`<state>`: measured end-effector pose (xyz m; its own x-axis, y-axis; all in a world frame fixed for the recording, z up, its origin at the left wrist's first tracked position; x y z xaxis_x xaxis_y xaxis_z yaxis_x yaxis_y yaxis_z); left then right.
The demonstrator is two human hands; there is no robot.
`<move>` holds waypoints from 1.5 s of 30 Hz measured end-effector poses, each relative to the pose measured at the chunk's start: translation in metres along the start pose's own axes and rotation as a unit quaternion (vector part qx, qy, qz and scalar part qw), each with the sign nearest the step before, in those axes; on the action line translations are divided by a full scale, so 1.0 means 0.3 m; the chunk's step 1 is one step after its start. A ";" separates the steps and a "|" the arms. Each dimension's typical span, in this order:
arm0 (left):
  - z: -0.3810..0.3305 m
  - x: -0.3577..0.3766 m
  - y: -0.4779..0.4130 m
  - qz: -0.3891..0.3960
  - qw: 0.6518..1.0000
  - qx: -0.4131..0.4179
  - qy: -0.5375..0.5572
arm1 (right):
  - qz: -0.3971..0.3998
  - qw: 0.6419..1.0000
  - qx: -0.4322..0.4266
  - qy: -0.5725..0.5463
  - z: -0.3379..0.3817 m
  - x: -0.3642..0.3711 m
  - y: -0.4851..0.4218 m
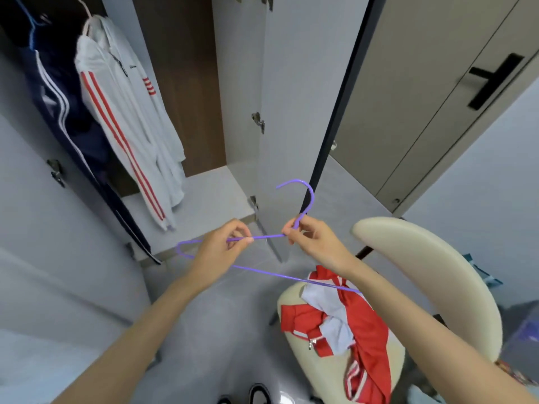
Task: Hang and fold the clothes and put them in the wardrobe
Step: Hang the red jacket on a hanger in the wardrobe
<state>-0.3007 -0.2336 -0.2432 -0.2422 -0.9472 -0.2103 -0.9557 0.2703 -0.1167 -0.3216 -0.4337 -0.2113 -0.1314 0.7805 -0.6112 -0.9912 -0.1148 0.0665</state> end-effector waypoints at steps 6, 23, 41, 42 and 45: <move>0.065 0.075 0.134 0.042 0.998 0.012 -0.040 | -0.044 0.996 0.061 0.044 -0.134 0.084 0.153; 0.400 0.477 0.309 0.113 0.990 -0.076 0.033 | -0.209 0.949 0.235 -0.011 -0.647 0.109 0.501; 1.085 1.222 0.336 0.150 0.984 -0.074 -0.067 | -0.287 0.945 0.158 -0.017 -1.279 0.054 0.619; 1.104 1.250 0.351 0.156 0.980 -0.080 -0.089 | -0.285 0.946 0.151 -0.020 -1.291 0.044 0.644; 1.150 1.319 0.390 0.185 0.954 -0.129 -0.198 | -0.271 0.953 0.135 -0.016 -1.315 0.018 0.719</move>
<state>-0.4507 -0.5173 -0.6749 -0.5369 -0.6425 -0.5467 -0.8392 0.4728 0.2685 -0.5289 -0.6966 -0.5115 0.4043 0.6997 -0.5890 -0.8819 0.4689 -0.0485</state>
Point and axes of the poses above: each hand's wrist, its own y-axis away from the middle knuckle, its own x-axis out of the palm, z = x × y, the point moved 5 cm from there along -y, towards the middle knuckle, and after that the axes turned 15 degrees about y, right-handed, at the moved point
